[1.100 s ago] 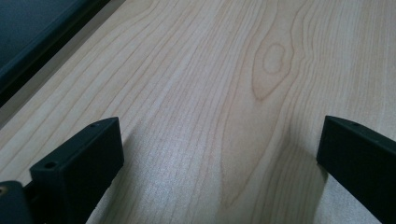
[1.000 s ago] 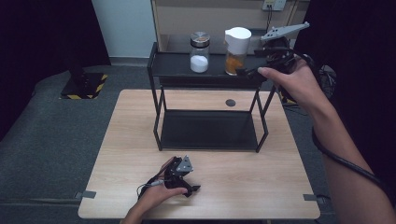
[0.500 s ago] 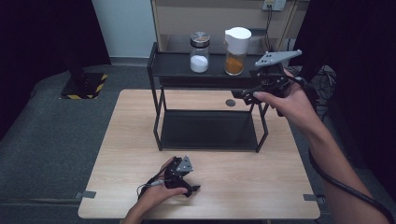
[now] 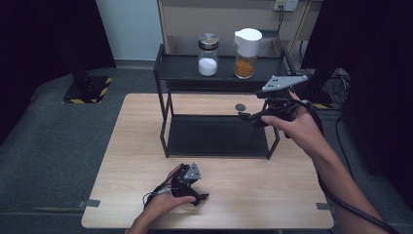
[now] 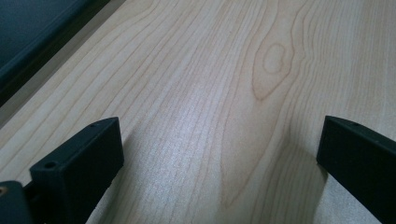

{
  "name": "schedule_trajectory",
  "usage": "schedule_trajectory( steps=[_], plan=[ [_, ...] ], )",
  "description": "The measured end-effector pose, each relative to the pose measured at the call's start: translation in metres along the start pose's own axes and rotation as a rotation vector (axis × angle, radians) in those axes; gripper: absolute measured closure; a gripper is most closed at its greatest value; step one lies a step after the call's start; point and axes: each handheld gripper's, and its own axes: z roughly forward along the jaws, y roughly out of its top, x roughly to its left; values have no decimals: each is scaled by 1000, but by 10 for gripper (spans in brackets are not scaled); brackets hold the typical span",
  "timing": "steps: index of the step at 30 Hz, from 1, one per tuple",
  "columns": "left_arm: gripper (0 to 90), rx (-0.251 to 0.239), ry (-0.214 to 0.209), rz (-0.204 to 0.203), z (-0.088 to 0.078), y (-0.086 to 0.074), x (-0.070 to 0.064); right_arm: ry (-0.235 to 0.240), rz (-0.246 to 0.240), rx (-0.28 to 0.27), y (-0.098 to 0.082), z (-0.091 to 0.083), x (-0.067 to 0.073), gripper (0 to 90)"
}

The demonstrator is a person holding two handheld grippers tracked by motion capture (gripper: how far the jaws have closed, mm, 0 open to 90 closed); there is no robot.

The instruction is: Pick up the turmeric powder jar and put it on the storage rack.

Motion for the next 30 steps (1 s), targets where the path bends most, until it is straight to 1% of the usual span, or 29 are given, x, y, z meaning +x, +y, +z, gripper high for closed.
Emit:
schedule_trajectory(
  steps=[4, 9, 14, 21, 25, 30],
  plan=[
    [0, 0, 0, 1, 0, 0, 0, 4, -1, 10, -10, 5, 3, 51],
    [0, 0, 0, 0, 0, 0, 0, 10, 8, 23, -26, 12, 6, 52],
    [0, 6, 0, 7, 0, 1, 0, 12, 18, 44, -46, 21, 10, 52],
    [0, 5, 1, 4, 0, 1, 0, 19, 39, 63, -74, 31, 11, 53],
    [0, 6, 2, 3, -1, 1, 0, 13, 46, 74, -91, 39, 14, 54],
    [0, 6, 3, 3, -1, 1, 0, 26, 55, 100, -108, 51, 19, 53]
  ],
)
